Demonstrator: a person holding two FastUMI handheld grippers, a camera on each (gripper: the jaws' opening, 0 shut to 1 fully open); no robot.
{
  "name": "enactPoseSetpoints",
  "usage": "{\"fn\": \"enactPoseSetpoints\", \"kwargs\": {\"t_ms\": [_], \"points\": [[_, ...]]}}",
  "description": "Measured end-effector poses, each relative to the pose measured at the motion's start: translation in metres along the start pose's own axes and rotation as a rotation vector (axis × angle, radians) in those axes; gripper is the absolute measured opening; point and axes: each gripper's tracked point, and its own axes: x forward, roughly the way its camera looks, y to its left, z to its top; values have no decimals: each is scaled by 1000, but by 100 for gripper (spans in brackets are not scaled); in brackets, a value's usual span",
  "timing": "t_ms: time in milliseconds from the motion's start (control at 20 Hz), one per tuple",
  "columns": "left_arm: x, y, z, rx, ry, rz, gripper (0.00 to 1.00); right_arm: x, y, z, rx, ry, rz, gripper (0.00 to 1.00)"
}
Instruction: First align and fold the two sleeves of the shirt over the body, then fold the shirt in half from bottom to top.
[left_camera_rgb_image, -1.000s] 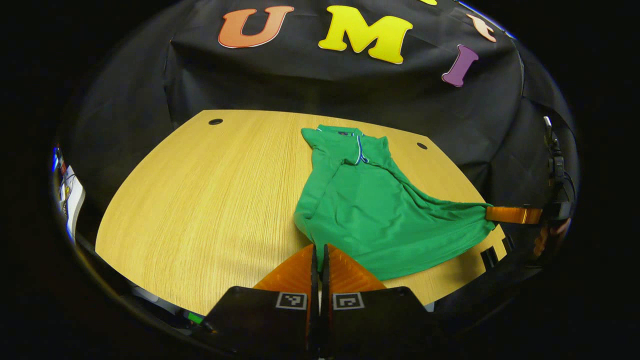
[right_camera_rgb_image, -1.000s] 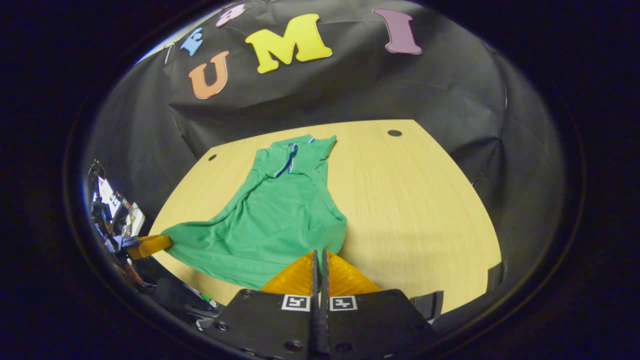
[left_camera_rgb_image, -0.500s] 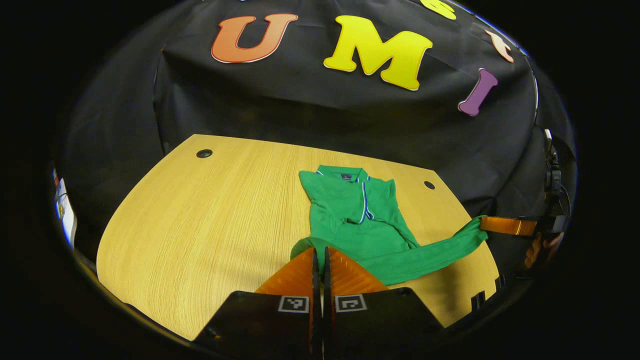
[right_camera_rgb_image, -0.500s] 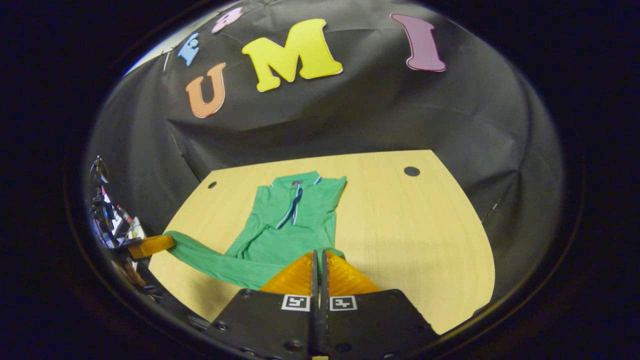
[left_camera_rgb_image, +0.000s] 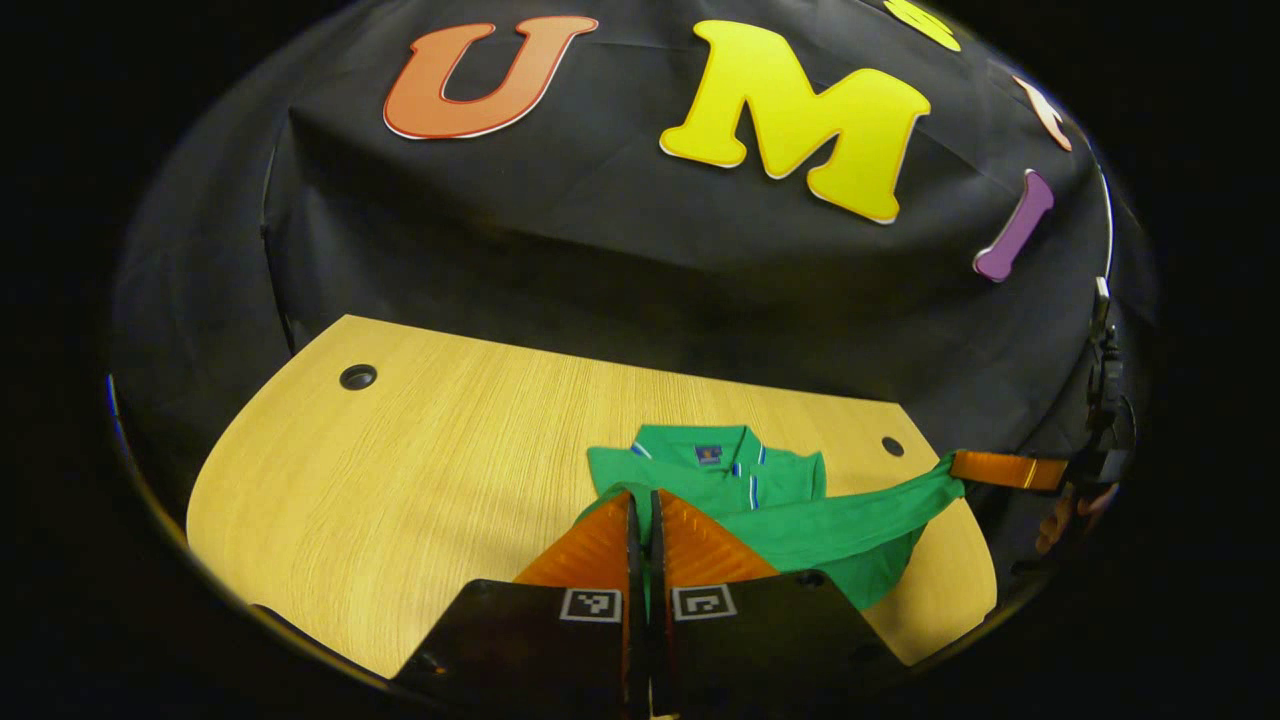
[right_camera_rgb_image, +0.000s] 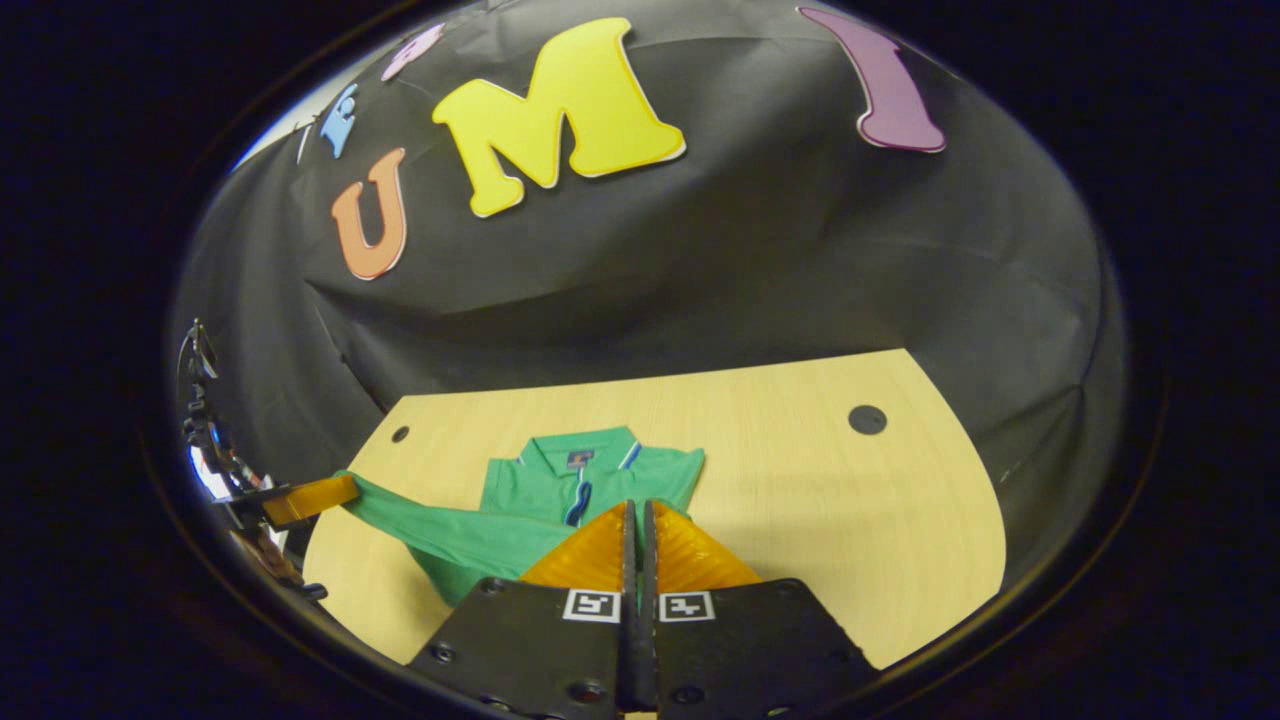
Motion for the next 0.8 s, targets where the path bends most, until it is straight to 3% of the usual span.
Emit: {"fn": "enactPoseSetpoints", "kwargs": {"t_ms": [200,450,700,800], "points": [[45,4,30,-48,-16,0,6,44,3,33,6,-22,14,0],[88,13,57,-27,-40,23,6,85,2,66,-32,-50,17,0],[128,42,25,-44,-6,117,8,128,-19,36,-129,-26,-35,0],[133,56,11,8,17,175,13,139,-29,14,-139,18,-51,6]]}}
